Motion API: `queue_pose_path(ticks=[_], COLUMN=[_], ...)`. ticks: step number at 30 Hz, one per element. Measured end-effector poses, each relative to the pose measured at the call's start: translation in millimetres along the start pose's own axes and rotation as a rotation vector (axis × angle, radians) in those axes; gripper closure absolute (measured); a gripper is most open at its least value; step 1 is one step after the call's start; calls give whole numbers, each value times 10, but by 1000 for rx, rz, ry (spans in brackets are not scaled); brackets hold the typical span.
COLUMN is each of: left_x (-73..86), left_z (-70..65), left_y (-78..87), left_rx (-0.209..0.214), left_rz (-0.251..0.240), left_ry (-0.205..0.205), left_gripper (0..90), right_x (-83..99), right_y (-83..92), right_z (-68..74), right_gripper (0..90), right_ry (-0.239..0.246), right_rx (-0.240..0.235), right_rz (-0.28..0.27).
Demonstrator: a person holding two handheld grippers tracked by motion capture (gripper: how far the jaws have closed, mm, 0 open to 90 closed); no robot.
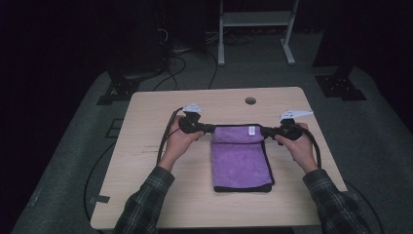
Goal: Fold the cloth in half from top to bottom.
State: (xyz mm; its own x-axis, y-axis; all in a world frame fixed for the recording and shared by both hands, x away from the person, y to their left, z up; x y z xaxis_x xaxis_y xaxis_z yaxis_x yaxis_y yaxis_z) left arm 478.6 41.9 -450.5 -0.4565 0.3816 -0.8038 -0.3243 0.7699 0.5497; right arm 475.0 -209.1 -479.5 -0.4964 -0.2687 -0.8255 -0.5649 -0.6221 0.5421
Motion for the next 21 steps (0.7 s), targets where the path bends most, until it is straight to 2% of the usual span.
queue_pose_path(ticks=[14,18,21], left_x=[299,418,504], left_z=[-454,-569,-636], left_y=[184,232,251], left_rx=[69,89,112], left_rz=[13,28,32], left_ry=[-16,-16,-2], left_gripper=[856,855,855], right_x=[264,344,416], right_y=[279,379,456], right_z=[321,441,533], right_gripper=[821,820,820], right_ry=[37,43,47], right_rx=[-35,-51,-64], right_rz=[8,6,8])
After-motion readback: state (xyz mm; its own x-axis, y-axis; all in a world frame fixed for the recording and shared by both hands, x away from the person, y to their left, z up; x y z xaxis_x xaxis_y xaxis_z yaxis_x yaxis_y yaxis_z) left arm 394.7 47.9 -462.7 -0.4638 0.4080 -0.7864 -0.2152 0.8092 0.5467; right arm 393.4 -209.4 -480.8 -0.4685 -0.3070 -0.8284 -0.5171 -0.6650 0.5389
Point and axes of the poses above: each handheld gripper's, and its own axes: y roughly backward along the jaws, x roughly out of its underside, z roughly to its left, the point moved 8 cm from there along -y, roughly forward along the jaws, and after that the axes turned 3 degrees about x, right-handed, at the moved point
